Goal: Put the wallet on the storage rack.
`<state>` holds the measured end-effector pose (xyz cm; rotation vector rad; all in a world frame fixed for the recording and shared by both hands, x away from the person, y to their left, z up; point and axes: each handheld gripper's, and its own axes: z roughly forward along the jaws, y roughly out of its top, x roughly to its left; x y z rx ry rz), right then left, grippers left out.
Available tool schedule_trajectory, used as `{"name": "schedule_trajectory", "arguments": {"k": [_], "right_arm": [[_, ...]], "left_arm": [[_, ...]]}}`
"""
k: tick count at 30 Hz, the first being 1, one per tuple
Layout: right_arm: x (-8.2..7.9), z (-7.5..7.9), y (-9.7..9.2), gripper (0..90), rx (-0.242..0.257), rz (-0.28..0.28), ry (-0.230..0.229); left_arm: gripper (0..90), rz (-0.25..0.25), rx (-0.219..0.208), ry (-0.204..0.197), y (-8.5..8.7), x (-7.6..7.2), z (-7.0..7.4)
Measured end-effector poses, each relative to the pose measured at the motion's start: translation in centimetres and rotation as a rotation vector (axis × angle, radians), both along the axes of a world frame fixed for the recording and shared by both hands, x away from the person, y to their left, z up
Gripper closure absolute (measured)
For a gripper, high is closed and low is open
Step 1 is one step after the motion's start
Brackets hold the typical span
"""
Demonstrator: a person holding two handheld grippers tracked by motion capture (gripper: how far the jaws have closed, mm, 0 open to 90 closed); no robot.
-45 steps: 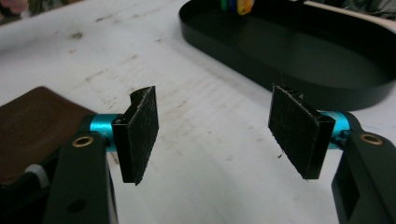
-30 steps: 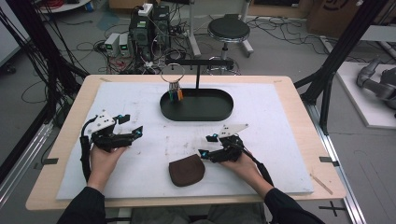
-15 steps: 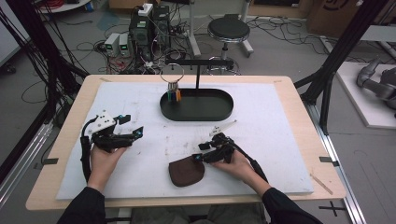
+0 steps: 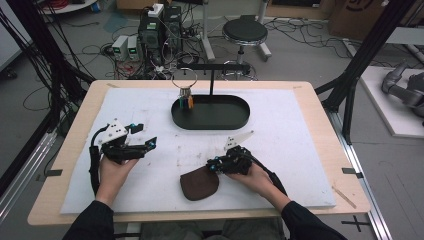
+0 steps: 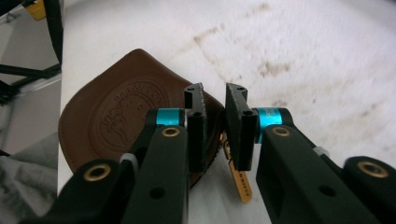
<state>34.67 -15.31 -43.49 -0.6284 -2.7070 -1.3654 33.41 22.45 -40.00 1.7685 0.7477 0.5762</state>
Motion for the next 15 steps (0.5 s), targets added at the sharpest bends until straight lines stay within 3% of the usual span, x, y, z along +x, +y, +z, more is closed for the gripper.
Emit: {"name": "schedule_trajectory", "arguments": {"k": [10,13,15], "right_arm": [[-0.7,2.7,-1.9,83.6,0.089,-0.062,-0.218],[-0.9,3.5,-2.5,84.0,0.095,-0.068,-0.279],[-1.0,3.8,-2.8,84.1,0.098,-0.072,-0.301]], "left_arm": [[28.0,-0.046,-0.039,-0.003,-0.9,-0.1,0.3],[28.0,-0.09,-0.047,0.005,-1.8,-0.1,0.3],[28.1,-0.14,-0.079,0.031,-2.5,0.1,0.3]]}}
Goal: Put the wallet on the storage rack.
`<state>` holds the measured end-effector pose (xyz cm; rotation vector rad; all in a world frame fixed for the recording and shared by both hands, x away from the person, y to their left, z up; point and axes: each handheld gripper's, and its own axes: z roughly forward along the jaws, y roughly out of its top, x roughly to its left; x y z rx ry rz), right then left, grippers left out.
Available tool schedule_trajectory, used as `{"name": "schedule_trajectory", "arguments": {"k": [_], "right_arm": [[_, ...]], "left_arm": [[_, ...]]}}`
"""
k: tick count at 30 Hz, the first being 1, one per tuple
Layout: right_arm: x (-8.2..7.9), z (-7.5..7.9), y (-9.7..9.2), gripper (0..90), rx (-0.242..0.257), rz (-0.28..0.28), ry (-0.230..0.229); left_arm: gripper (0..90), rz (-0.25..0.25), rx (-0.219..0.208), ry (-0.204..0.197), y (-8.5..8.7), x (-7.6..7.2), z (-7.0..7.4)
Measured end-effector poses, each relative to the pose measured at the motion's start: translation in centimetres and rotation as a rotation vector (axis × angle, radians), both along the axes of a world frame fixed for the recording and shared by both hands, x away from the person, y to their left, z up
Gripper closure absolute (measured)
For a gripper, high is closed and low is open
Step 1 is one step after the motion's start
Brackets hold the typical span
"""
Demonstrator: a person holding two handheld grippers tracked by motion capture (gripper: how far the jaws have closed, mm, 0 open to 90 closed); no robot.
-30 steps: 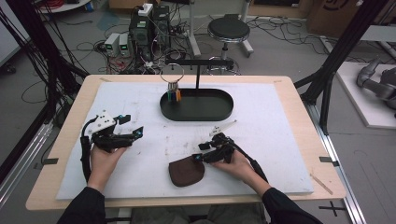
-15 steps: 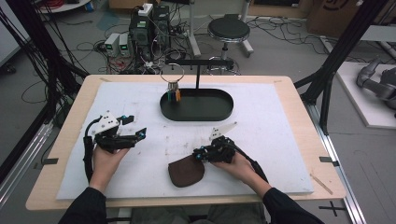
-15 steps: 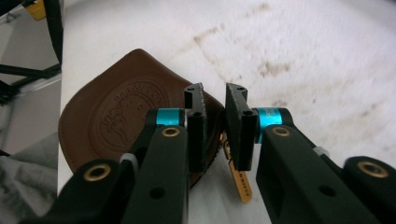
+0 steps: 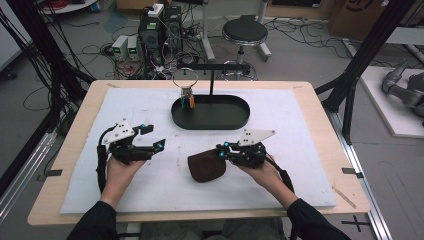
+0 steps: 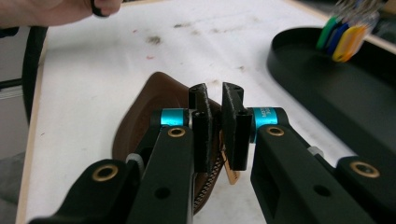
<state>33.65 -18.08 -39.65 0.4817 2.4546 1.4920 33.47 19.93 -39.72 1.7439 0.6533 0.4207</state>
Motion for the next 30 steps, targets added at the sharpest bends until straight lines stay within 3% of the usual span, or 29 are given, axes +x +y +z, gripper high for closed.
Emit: {"name": "schedule_trajectory", "arguments": {"k": [4,9,13,17,23,28,30], "right_arm": [[-0.1,0.3,-0.5,84.1,-0.013,0.004,-0.024],[-0.4,0.4,-0.9,84.1,-0.025,0.033,-0.045],[-0.5,0.4,-1.1,83.9,-0.033,0.04,-0.055],[-0.7,0.3,-1.2,83.9,-0.035,0.042,-0.06],[-0.7,0.3,-1.7,83.7,-0.036,0.062,-0.065],[-0.7,0.2,-2.0,83.4,-0.039,0.067,-0.06],[-0.7,0.2,-2.0,83.2,-0.034,0.07,-0.051]], "left_arm": [[28.0,-0.1,-0.032,0.043,-1.9,0.2,-0.3],[28.3,-0.211,0.017,0.085,-4.5,0.2,-0.9],[28.3,-0.266,0.039,0.128,-5.9,0.2,-1.5],[28.3,-0.311,0.037,0.196,-6.8,0.6,-2.5],[30.2,-0.368,0.068,0.285,-8.1,1.1,-3.7],[42.0,-0.433,0.101,0.317,-9.0,1.1,-4.3],[52.2,-0.46,0.109,0.312,-9.2,1.0,-4.4]]}}
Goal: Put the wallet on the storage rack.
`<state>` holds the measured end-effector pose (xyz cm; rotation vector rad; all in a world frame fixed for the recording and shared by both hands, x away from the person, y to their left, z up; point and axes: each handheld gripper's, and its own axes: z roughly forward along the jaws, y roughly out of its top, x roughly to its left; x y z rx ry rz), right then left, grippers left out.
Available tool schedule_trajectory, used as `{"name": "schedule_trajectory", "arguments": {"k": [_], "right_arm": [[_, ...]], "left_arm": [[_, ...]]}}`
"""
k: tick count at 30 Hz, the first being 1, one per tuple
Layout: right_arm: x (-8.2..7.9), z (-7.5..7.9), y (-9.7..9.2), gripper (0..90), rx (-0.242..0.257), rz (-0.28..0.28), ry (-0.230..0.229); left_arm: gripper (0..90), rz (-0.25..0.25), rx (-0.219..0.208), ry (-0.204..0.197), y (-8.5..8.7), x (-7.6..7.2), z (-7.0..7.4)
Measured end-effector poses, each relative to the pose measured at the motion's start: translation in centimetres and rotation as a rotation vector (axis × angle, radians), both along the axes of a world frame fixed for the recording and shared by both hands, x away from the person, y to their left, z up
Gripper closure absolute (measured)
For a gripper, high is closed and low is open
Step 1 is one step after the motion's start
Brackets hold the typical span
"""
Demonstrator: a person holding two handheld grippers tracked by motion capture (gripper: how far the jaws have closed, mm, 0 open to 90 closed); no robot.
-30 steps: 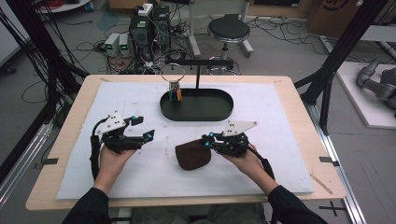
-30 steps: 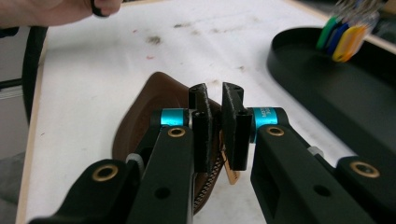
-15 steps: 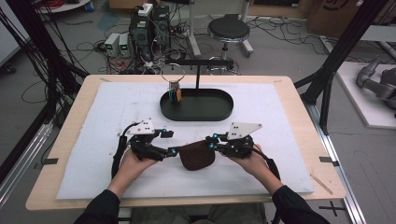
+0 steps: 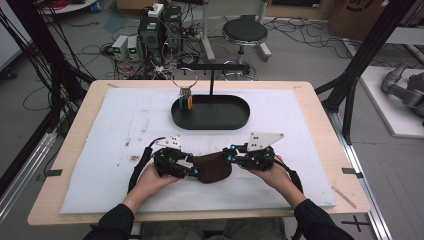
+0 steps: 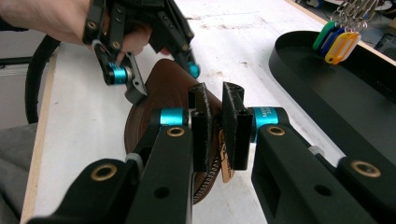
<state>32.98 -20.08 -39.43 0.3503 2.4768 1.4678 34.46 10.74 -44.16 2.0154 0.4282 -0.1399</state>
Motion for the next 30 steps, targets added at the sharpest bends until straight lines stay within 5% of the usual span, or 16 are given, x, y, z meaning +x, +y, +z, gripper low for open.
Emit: {"name": "schedule_trajectory", "arguments": {"k": [5,7,13,18,26,30], "right_arm": [[0.2,0.0,-0.4,81.3,-0.003,0.002,0.004],[0.3,0.1,-0.7,79.0,0.007,0.005,0.016],[0.6,0.8,-1.8,58.6,0.078,0.007,0.041],[1.1,0.8,-2.3,45.7,0.094,0.033,0.112],[1.2,0.2,-1.4,47.1,0.05,0.105,0.176],[1.1,0.2,-1.2,62.8,0.046,0.147,0.181]], "left_arm": [[63.2,-0.019,-0.042,-0.015,0.3,-0.1,0.3],[66.0,-0.015,-0.029,-0.074,0.4,-0.4,0.8],[66.9,-0.043,-0.059,-0.096,0.8,-0.5,1.8],[66.9,-0.075,-0.057,-0.149,0.7,-0.9,3.5],[66.9,-0.102,-0.04,-0.183,0.2,-1.3,4.2],[66.7,-0.098,-0.052,-0.192,0.4,-1.4,4.4]]}}
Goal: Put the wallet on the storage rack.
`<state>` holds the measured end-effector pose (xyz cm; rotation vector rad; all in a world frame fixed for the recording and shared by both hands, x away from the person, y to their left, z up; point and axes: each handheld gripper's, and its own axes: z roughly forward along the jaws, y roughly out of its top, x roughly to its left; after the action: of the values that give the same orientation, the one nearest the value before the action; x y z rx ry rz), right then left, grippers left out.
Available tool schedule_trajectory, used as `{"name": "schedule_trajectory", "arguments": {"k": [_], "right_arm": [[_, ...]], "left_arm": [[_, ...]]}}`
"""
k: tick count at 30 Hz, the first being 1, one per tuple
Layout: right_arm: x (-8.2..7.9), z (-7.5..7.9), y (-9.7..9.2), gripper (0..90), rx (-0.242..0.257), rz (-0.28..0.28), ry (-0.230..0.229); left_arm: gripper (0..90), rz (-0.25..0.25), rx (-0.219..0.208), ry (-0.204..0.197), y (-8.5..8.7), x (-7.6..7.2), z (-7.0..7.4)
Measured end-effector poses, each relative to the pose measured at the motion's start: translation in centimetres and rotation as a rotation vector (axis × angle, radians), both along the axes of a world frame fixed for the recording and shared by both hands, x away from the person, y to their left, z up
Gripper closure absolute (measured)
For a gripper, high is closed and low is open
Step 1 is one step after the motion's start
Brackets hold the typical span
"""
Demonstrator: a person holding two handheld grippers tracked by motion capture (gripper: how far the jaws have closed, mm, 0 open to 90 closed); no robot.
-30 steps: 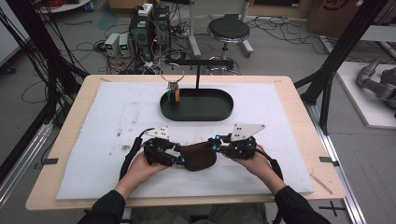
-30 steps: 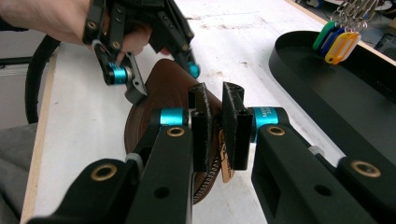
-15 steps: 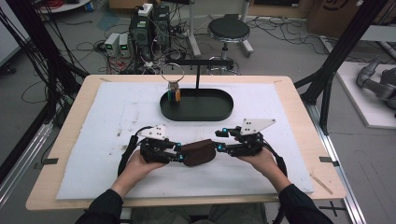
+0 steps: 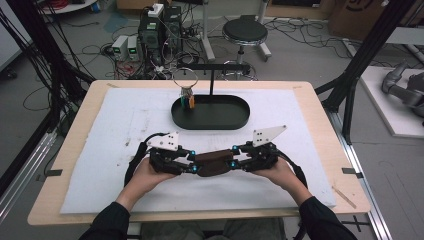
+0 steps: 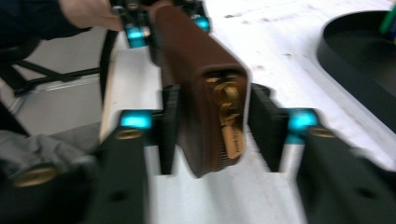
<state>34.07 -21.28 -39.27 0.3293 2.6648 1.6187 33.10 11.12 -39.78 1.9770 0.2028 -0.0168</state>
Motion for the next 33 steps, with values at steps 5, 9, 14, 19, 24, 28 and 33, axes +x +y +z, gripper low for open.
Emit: {"name": "schedule_trajectory", "arguments": {"k": [5,9,14,19,24,28,33], "right_arm": [[-0.14,0.47,-0.4,71.4,0.052,0.008,-0.018],[-0.36,0.8,-0.59,73.2,0.104,-0.008,-0.038],[-0.3,0.97,-0.87,73.1,0.153,-0.004,-0.011],[-0.29,1.01,-0.91,68.9,0.163,0.007,-0.009],[-0.21,0.94,-0.93,62.5,0.14,0.001,-0.01],[-0.17,0.81,-0.72,62.0,0.135,0.004,-0.001],[-0.23,0.96,-0.89,68.3,0.15,0.004,-0.007]], "left_arm": [[61.6,0.02,-0.085,0.0,0.31,0.05,0.04],[51.5,0.046,-0.15,0.016,0.4,0.2,-0.2],[61.0,0.051,-0.203,-0.003,0.68,0.12,-0.15],[65.0,0.036,-0.201,-0.027,0.72,-0.16,0.34],[65.8,0.033,-0.195,-0.03,0.69,-0.2,0.62],[66.0,0.034,-0.207,-0.028,0.62,-0.22,0.6],[65.3,0.039,-0.223,-0.02,0.68,-0.18,0.5]]}}
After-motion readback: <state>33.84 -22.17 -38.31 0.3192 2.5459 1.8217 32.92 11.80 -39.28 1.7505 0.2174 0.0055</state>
